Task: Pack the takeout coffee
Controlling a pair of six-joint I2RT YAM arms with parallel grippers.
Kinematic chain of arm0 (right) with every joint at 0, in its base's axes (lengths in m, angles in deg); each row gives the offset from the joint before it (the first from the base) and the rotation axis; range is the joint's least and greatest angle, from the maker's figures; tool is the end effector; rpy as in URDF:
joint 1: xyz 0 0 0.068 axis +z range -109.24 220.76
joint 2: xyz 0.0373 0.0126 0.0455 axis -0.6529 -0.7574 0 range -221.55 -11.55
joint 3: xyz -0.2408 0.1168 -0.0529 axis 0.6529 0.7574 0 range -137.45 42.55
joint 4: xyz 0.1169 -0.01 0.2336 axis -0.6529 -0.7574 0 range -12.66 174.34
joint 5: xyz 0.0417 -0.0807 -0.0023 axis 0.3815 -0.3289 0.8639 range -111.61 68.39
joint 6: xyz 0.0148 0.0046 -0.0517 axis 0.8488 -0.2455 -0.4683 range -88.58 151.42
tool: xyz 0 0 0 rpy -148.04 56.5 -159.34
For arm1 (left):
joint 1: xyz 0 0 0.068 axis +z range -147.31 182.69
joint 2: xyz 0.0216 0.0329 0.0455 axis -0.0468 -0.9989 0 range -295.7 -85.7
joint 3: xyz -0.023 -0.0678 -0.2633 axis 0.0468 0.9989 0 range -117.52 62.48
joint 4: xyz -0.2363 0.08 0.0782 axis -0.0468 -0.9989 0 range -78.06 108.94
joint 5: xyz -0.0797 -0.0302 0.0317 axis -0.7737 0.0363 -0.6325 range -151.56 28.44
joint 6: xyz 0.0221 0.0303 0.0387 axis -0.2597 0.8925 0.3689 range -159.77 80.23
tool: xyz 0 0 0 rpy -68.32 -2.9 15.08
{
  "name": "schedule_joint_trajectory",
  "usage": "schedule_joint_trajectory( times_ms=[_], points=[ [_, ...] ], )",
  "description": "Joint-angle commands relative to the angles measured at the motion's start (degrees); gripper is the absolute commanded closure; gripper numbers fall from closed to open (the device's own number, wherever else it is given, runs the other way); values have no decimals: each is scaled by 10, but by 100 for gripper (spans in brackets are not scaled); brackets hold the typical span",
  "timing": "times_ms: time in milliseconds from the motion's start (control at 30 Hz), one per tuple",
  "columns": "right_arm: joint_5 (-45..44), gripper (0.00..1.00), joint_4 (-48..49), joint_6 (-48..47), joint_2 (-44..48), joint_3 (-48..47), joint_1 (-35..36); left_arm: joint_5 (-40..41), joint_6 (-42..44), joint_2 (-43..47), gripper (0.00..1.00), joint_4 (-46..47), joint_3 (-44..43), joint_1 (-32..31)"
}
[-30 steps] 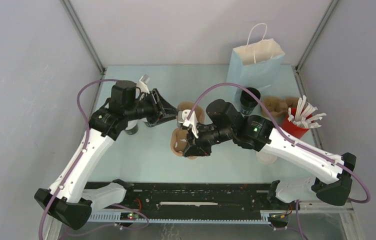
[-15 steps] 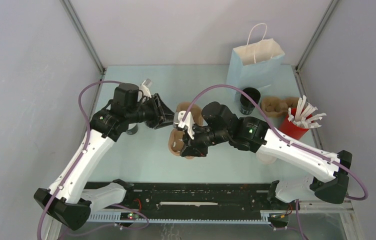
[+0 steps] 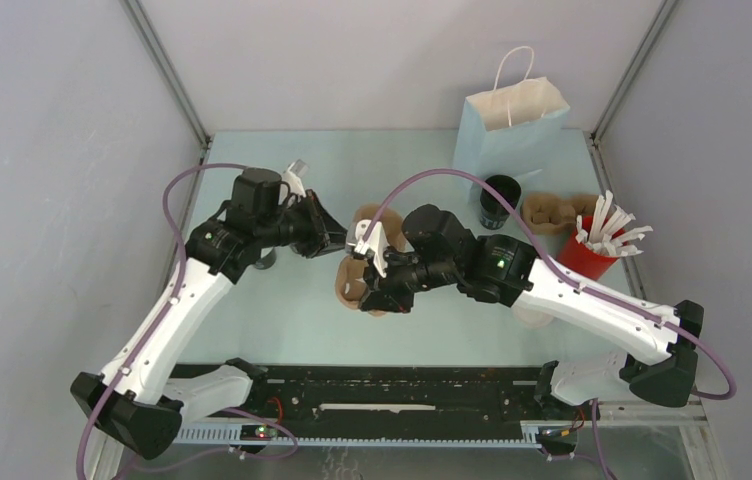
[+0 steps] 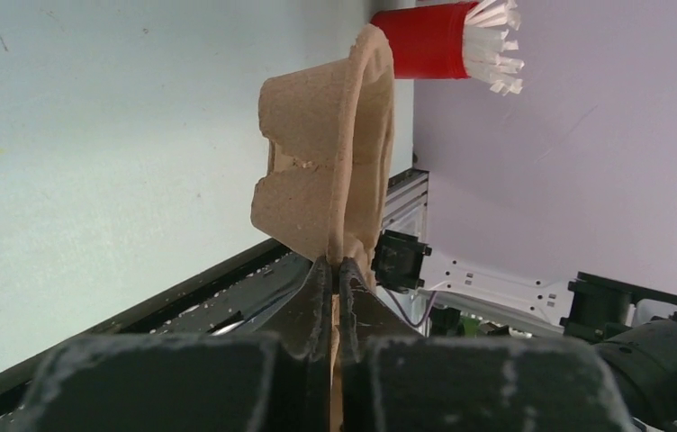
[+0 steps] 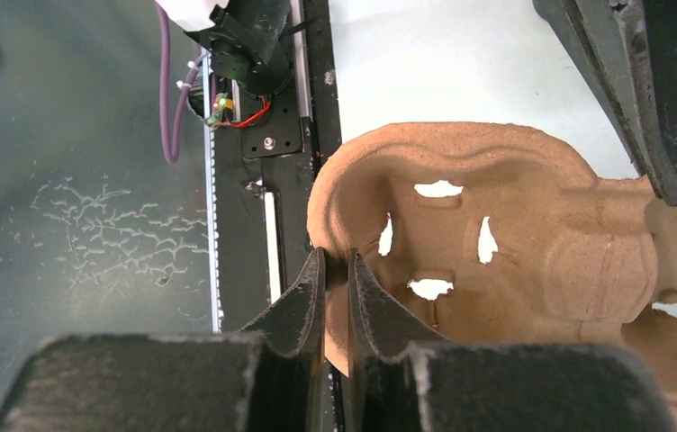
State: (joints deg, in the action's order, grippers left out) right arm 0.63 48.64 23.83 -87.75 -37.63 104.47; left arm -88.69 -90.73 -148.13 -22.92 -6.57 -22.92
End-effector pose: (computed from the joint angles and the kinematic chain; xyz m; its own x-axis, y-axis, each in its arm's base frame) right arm 0.1155 0.2643 0.3904 -0.1024 -0.4834 -0.8694 -0.9947 0.0582 0.0848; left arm 0.1920 -0.1099 0.3744 -0.8873 -0.3415 -0.3100 0.0495 0.5977 -0.8002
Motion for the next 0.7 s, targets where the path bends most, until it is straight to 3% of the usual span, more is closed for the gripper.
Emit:
schedule_joint_trajectory(
  times_ms=[0, 100, 233, 400, 533, 567, 600, 667],
  points=[
    [-34, 77, 19, 26, 5, -9, 5, -4, -5, 20, 100, 43, 19, -2],
    [-68, 51, 19, 79, 17, -8, -11, 3, 6, 30, 100, 60, 16, -2],
    [-84, 37, 8, 144, 56, -6, -46, 15, 23, 36, 100, 58, 8, -1],
    [-115, 33, 17, 20, 112, 40, -63, -20, 24, 24, 100, 46, -1, -2],
    [27, 34, 60, -122, 141, 84, -144, -23, 25, 30, 100, 29, -4, -3],
    [27, 34, 62, -155, 143, 85, -147, -24, 24, 31, 100, 29, -3, -4],
    [3, 34, 67, -164, 148, 86, -154, -23, 24, 32, 100, 28, -3, -5],
    [-29, 26, 98, -89, 163, 88, -210, -17, 23, 35, 100, 23, -6, -6]
  ],
)
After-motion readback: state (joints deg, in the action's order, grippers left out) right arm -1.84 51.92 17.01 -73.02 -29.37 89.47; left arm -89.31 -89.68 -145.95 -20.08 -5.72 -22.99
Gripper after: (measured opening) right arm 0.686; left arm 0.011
